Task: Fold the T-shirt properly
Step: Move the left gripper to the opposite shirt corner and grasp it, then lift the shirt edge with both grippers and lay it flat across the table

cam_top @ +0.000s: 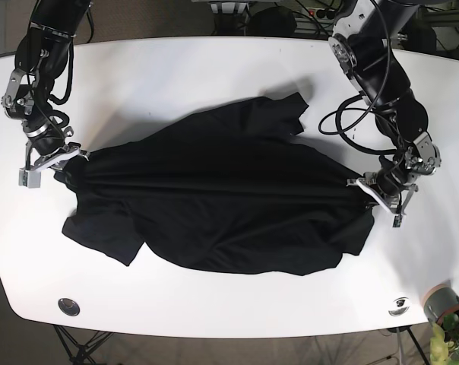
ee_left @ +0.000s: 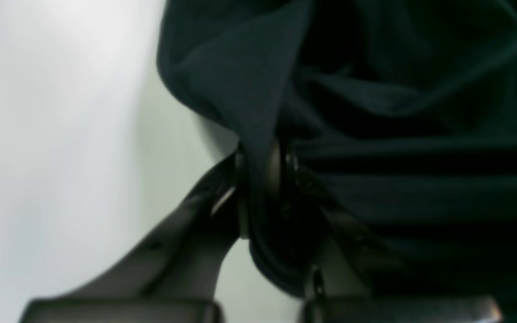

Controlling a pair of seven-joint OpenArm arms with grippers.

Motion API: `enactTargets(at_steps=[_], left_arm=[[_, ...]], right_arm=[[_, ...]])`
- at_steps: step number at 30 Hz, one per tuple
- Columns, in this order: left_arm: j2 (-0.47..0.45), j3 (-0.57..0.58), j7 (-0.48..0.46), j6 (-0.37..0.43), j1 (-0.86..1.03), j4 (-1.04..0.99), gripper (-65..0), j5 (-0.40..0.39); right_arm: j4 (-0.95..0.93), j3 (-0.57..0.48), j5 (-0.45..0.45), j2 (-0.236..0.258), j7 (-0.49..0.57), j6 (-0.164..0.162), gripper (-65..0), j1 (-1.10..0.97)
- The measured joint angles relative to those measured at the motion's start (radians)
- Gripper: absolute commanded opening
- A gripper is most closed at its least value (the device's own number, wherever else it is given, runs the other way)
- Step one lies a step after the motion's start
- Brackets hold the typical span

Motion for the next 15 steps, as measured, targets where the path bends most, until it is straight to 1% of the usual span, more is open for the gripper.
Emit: enactTargets(at_steps=[4,6,10,15], left_arm=[[0.012,-0.004,0.086,-0.019,0.064,0.166,-65.0,0.011],[0.013,-0.005,0.098,-0.022,0.087,0.265,-65.0,0.008],[0.038,0.0,0.095,-0.019,0.082,0.392,-65.0,0.008],[0.042,0.107,0.117,-0.023,0.026,0.494,-65.0,0.02]], right_arm=[[0.0,0.0,0.0,-0.001,-0.061,0.003,-62.9,0.035],[0.005,-0.003,0.015,-0.007,-0.06,0.007,-62.9,0.048],[0.005,-0.005,0.006,-0.011,-0.08,0.006,-62.9,0.086],[0.001,-0.004,-0.002,0.0,-0.076,0.002,-62.9,0.183]])
